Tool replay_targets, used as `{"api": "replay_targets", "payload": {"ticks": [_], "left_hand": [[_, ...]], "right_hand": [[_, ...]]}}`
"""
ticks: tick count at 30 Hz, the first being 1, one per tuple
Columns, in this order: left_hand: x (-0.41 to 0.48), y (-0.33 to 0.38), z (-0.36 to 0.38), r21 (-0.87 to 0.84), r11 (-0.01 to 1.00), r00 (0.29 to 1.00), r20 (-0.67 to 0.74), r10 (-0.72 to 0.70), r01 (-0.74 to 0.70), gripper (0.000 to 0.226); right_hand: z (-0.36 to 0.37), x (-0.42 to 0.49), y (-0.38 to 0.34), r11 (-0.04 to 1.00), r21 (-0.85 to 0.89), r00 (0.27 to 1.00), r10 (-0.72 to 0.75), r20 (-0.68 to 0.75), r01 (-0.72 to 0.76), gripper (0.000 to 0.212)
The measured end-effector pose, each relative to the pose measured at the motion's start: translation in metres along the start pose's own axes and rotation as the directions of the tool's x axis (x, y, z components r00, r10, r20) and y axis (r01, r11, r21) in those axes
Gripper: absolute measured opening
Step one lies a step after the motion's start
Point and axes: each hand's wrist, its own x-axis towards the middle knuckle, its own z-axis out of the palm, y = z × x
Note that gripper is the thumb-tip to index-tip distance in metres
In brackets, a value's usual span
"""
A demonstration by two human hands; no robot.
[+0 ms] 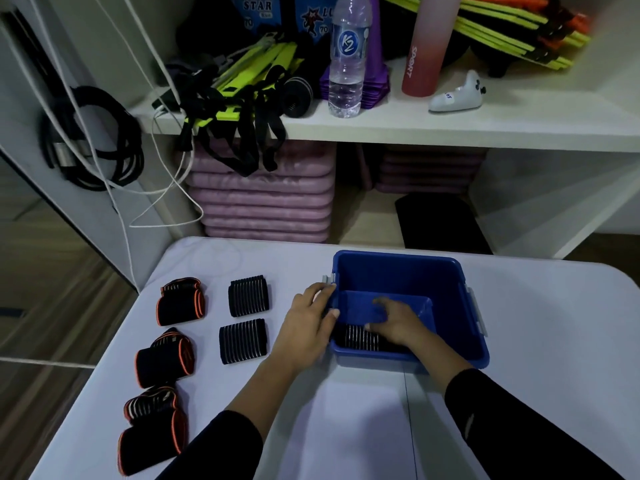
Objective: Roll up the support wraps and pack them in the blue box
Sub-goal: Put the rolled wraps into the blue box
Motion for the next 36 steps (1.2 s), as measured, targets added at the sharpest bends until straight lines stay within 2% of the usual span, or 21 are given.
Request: {"api": "replay_targets", "payload": {"ticks": [1,3,5,7,9,11,13,16,20,23,26,29,32,36], "left_hand": [[-0.003,-0.005,-0.005,0.005,1.0,0.999,-0.042,-0.016,0.016,0.043],[-0.011,-0.02,-0.017,0.012,0.993,0.982,-0.153,-0.114,0.117,0.038],[-0.02,-0.043,-0.028,-0.001,0.962,0.92,-0.293,-0.261,0.273,0.032],[-0.031,-0.066,-0.039,-0.038,0.904,0.827,-0.389,-0.405,0.425,0.029],[-0.041,-0.087,-0.048,-0.073,0.833,0.753,-0.39,-0.531,0.549,0.03],[-0.048,-0.106,-0.054,-0.095,0.762,0.714,-0.291,-0.637,0.641,0.037],[-0.052,-0.121,-0.055,-0.104,0.708,0.694,-0.144,-0.706,0.698,0.044],[-0.053,-0.131,-0.053,-0.111,0.679,0.681,-0.017,-0.732,0.726,0.045],[-0.051,-0.133,-0.052,-0.155,0.685,0.69,-0.028,-0.723,0.712,0.043],[-0.049,-0.132,-0.049,-0.196,0.686,0.69,-0.056,-0.721,0.701,0.043],[-0.048,-0.13,-0.046,-0.233,0.678,0.682,-0.074,-0.728,0.698,0.041],[-0.053,-0.126,-0.044,-0.303,0.654,0.665,-0.081,-0.742,0.693,0.04],[-0.062,-0.121,-0.042,-0.316,0.672,0.673,-0.123,-0.729,0.67,0.04],[-0.064,-0.113,-0.047,-0.322,0.749,0.738,-0.184,-0.649,0.579,0.037]], "right_hand": [[0.001,-0.005,-0.009,0.997,0.031,0.987,-0.06,-0.151,0.066,0.05],[0.006,-0.019,-0.036,0.963,0.1,0.893,-0.188,-0.408,0.249,0.029],[0.018,-0.03,-0.071,0.903,0.156,0.835,-0.289,-0.468,0.4,0.021],[0.039,-0.034,-0.1,0.859,0.197,0.835,-0.365,-0.412,0.473,0.022],[0.066,-0.029,-0.119,0.862,0.19,0.863,-0.404,-0.303,0.47,0.022],[0.094,-0.019,-0.129,0.9,0.177,0.916,-0.379,-0.132,0.398,0.025],[0.118,-0.007,-0.132,0.951,0.168,0.958,-0.276,0.076,0.26,0.038],[0.145,0.009,-0.133,0.984,0.105,0.959,-0.165,0.23,0.144,0.059],[0.169,0.021,-0.142,0.984,0.121,0.971,-0.149,0.187,0.128,0.064],[0.18,0.023,-0.146,0.987,0.062,0.985,-0.152,0.076,0.148,0.059],[0.183,0.024,-0.144,0.987,0.123,0.995,-0.104,-0.002,0.104,0.059],[0.178,0.024,-0.139,0.968,0.248,0.998,-0.041,0.055,0.026,0.063],[0.17,0.019,-0.134,0.915,0.401,0.989,-0.027,0.143,-0.033,0.058],[0.153,0.012,-0.132,0.846,0.533,0.983,-0.093,0.155,-0.004,0.047]]}}
